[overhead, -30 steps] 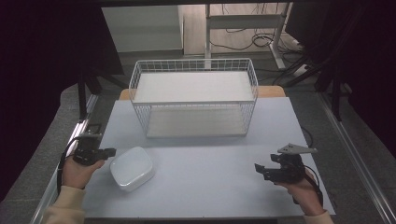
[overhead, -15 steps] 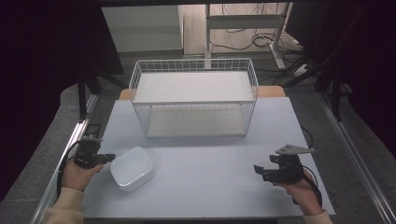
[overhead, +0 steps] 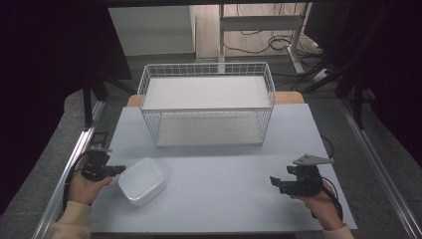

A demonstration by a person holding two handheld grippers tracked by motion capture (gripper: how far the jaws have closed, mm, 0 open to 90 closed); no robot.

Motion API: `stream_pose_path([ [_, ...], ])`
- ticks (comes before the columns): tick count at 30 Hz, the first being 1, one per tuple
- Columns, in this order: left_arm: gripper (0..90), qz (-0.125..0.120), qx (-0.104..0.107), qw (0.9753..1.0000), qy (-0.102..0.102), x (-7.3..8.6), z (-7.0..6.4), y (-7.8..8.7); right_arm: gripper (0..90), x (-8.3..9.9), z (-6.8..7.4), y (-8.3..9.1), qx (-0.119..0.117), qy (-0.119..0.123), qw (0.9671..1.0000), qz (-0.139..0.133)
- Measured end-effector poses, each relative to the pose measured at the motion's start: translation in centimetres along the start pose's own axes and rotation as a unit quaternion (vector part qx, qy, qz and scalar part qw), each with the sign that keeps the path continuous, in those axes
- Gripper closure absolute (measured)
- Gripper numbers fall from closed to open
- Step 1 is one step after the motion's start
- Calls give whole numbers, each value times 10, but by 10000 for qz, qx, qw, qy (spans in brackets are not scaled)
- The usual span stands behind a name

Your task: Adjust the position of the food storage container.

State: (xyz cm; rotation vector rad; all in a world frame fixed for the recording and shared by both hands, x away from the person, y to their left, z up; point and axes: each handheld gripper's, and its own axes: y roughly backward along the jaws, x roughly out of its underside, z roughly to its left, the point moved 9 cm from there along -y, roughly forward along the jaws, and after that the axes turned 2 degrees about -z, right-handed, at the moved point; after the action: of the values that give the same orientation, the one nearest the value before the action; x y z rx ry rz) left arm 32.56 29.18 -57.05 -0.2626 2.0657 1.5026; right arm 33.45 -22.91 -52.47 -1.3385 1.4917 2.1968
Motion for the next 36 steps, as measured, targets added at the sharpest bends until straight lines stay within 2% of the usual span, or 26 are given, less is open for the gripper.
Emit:
stream_pose_path([
  [9,900,219,179,9996,-60,13,-17,-3,227,0,2,0,-10,-1,10000,6],
  [11,900,285,330,9990,-58,18,-26,-3,227,0,2,0,-11,1,10000,3],
  [16,900,314,410,9987,-49,21,-33,-2,227,0,1,0,2,2,10000,2],
  [21,900,390,584,9975,-48,26,-42,-4,226,0,2,0,-9,20,10000,-1],
  [26,900,431,634,9970,-94,27,-51,-5,224,1,2,-1,-17,24,10000,19],
  [29,900,465,746,9960,-157,27,-60,-6,223,0,2,-1,-8,34,10000,12],
  [31,899,457,829,9954,-110,26,-69,-9,223,1,2,-1,-18,32,10000,21],
  [32,899,457,829,9954,-110,26,-69,-9,223,1,2,-1,-18,32,10000,21],
  [36,898,497,916,9944,-176,22,-83,-14,219,2,3,-3,-32,63,10000,67],
])
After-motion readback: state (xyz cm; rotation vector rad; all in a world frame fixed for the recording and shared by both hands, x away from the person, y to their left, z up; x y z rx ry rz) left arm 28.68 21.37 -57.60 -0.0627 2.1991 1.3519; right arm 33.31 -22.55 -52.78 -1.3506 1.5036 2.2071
